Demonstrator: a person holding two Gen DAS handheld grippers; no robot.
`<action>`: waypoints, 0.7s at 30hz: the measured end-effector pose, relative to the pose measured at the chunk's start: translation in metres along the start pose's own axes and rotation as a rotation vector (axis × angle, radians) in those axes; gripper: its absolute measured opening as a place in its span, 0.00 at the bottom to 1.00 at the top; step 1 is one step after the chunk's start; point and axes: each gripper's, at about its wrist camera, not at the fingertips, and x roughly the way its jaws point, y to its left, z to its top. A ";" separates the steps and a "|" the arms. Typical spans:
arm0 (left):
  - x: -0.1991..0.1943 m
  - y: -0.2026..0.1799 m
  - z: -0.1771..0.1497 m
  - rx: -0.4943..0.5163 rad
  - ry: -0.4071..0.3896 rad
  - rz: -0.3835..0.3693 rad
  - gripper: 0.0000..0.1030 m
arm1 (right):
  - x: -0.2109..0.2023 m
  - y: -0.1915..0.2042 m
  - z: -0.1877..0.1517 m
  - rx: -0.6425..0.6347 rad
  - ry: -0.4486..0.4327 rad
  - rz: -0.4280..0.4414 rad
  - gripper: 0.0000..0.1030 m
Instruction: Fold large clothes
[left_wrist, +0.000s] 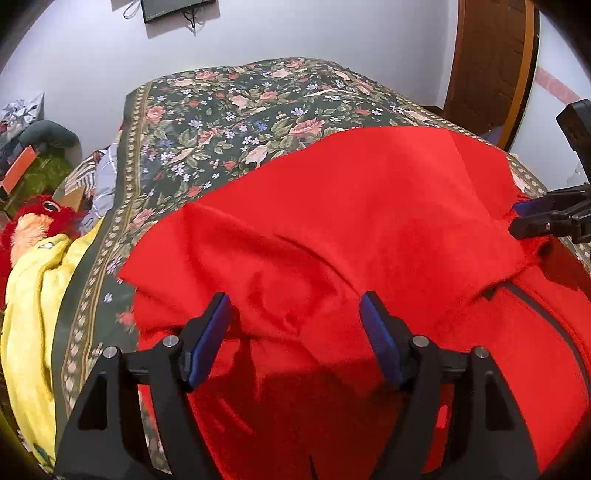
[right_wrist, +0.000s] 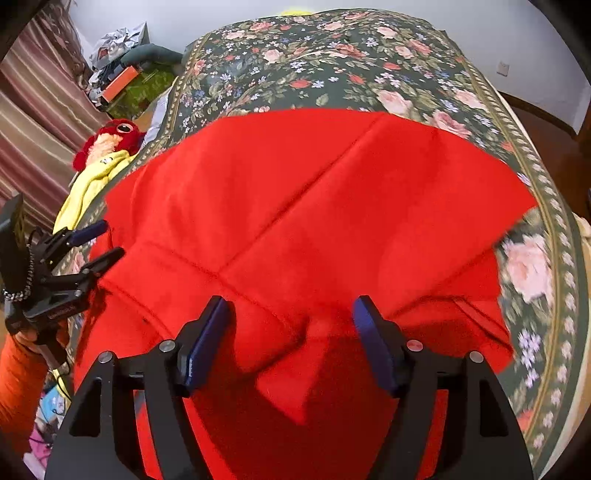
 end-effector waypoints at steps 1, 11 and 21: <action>-0.003 -0.001 -0.003 0.008 -0.006 0.006 0.71 | -0.001 -0.001 -0.002 0.008 0.003 0.003 0.66; -0.035 0.016 -0.020 -0.026 0.012 -0.015 0.79 | -0.025 -0.017 -0.019 0.059 -0.018 -0.047 0.66; -0.060 0.088 -0.006 -0.236 -0.036 0.011 0.79 | -0.066 -0.038 -0.011 0.105 -0.152 -0.101 0.66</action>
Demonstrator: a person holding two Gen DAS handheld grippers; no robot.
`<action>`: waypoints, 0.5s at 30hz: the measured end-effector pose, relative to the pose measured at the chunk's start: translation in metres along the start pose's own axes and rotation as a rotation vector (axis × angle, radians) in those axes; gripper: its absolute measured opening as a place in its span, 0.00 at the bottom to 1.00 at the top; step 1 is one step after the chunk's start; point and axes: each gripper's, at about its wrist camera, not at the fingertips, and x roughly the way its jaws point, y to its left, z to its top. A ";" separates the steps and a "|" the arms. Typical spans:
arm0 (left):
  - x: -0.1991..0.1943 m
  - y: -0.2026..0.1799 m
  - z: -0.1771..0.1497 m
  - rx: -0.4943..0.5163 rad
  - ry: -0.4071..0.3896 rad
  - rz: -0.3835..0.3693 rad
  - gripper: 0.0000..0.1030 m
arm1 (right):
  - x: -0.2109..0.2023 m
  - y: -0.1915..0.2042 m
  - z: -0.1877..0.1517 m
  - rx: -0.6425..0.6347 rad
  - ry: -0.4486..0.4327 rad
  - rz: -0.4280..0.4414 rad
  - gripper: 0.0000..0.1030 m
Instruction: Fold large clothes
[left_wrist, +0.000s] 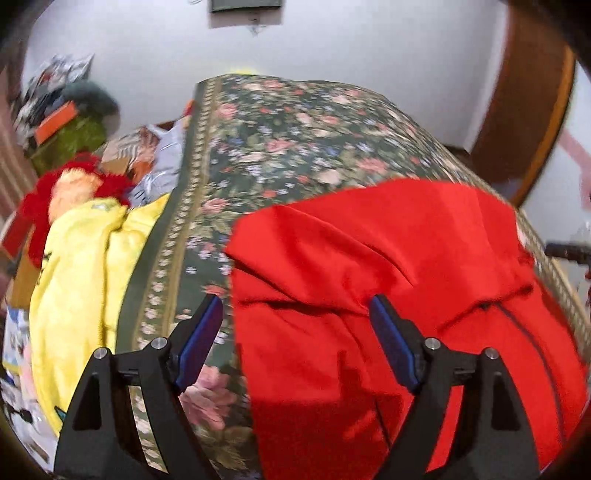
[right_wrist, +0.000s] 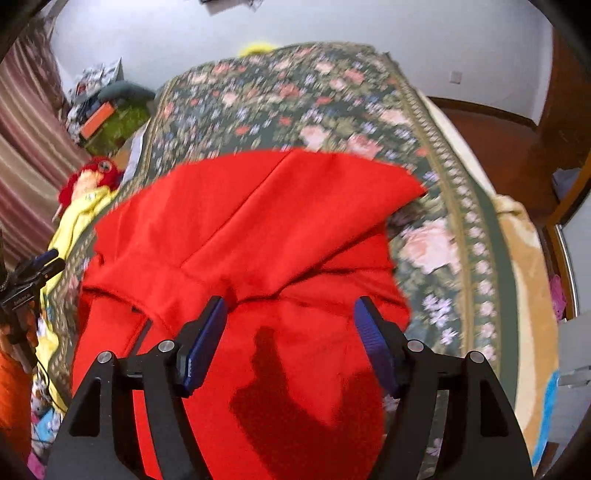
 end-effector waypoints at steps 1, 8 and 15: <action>0.003 0.009 0.004 -0.038 0.009 -0.010 0.79 | -0.001 -0.005 0.004 0.016 -0.011 0.002 0.66; 0.056 0.063 0.012 -0.297 0.127 -0.224 0.79 | 0.006 -0.032 0.017 0.099 -0.019 0.001 0.66; 0.103 0.094 0.007 -0.516 0.203 -0.357 0.79 | 0.037 -0.065 0.018 0.217 0.041 0.043 0.66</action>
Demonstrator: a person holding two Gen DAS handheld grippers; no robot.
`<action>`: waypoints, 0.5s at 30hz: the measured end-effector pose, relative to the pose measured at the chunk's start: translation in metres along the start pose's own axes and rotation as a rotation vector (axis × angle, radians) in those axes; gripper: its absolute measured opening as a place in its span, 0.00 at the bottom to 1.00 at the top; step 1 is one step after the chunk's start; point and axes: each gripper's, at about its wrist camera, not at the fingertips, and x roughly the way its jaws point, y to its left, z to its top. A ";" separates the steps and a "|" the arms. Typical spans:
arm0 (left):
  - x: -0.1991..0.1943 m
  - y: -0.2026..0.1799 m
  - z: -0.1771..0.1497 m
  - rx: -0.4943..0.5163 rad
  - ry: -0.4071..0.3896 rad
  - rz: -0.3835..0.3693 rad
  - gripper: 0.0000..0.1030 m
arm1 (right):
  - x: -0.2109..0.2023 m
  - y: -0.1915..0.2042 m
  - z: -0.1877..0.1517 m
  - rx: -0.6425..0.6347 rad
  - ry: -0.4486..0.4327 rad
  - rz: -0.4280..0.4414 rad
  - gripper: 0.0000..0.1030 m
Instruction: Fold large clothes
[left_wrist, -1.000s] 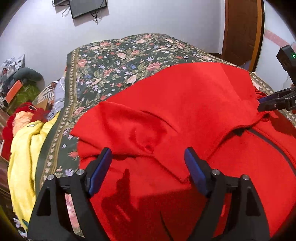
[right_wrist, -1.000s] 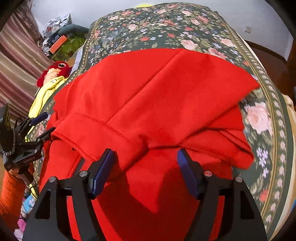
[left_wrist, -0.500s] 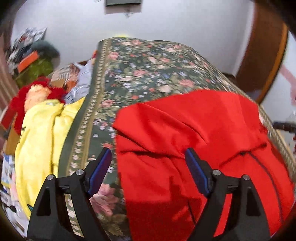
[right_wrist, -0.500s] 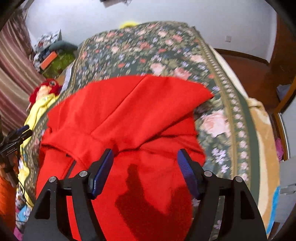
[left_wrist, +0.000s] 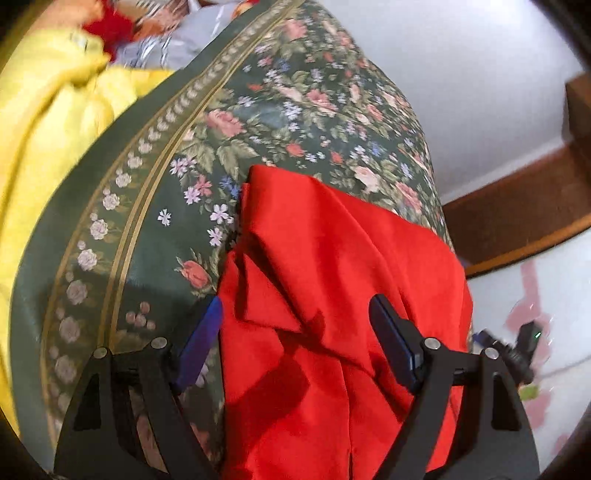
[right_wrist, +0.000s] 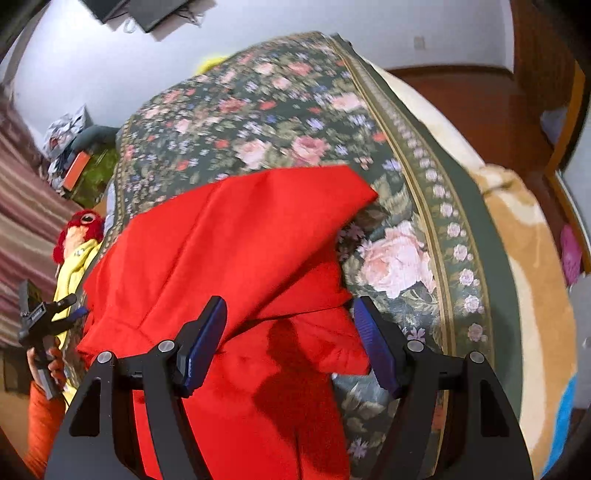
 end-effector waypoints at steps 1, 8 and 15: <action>0.003 0.003 0.002 -0.013 0.001 -0.002 0.79 | 0.003 -0.003 0.001 0.009 0.005 0.004 0.66; 0.027 0.006 0.015 0.012 0.019 -0.009 0.79 | 0.026 -0.015 0.012 0.066 0.038 0.061 0.66; 0.052 -0.010 0.022 0.078 0.021 -0.011 0.75 | 0.051 -0.010 0.026 0.092 0.038 0.162 0.68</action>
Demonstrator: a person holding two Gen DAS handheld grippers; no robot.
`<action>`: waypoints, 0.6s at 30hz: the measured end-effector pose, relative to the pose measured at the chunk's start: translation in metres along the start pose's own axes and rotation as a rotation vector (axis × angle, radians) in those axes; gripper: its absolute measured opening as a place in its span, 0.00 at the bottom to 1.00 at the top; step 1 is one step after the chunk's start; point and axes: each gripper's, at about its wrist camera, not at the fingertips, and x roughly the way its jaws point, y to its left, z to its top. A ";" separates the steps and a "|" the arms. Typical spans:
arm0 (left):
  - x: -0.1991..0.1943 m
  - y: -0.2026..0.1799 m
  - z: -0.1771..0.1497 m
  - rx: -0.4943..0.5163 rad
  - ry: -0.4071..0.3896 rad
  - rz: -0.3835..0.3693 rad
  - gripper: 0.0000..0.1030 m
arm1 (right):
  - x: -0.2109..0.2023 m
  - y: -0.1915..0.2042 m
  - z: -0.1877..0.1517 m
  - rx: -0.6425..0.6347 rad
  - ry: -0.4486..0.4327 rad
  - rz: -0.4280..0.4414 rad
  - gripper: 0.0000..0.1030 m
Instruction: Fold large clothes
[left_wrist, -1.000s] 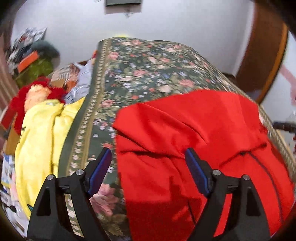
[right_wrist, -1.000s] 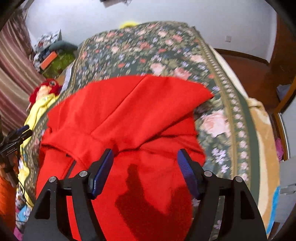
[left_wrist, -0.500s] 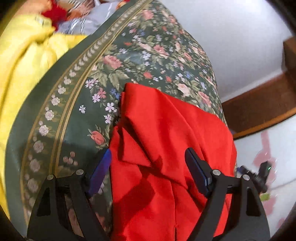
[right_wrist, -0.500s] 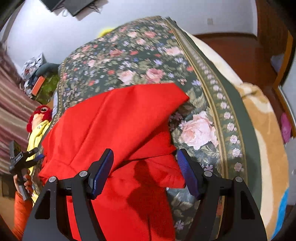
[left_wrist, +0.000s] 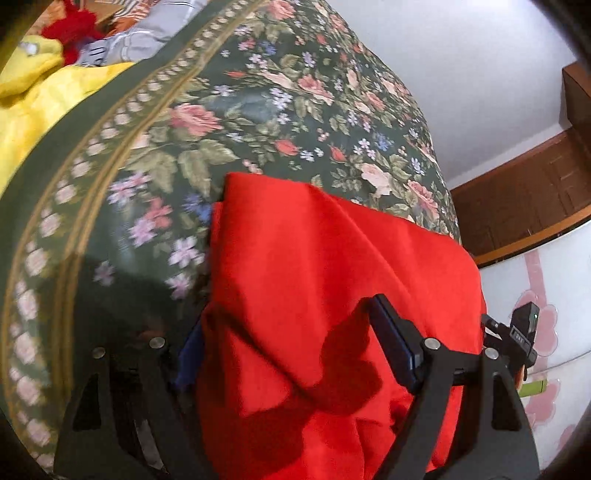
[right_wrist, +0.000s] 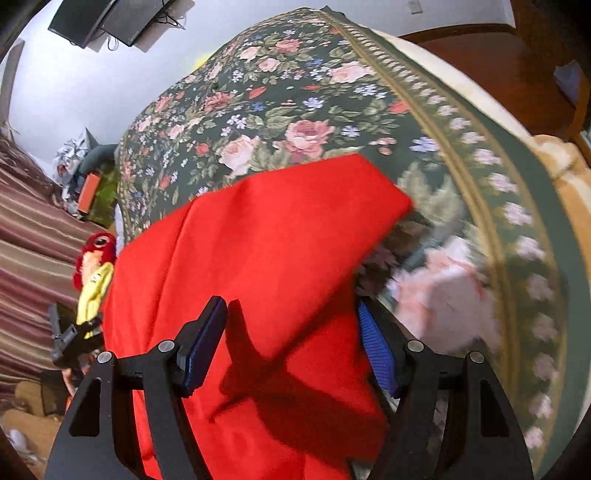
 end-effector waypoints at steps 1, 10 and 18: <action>0.002 -0.002 0.001 0.006 -0.011 0.012 0.69 | 0.004 0.002 0.002 -0.001 -0.002 0.006 0.68; 0.001 0.006 0.003 -0.093 -0.060 0.022 0.15 | 0.015 0.017 0.017 -0.047 0.026 -0.004 0.31; -0.039 -0.059 0.009 0.168 -0.184 0.176 0.12 | -0.012 0.055 0.029 -0.189 -0.087 -0.058 0.14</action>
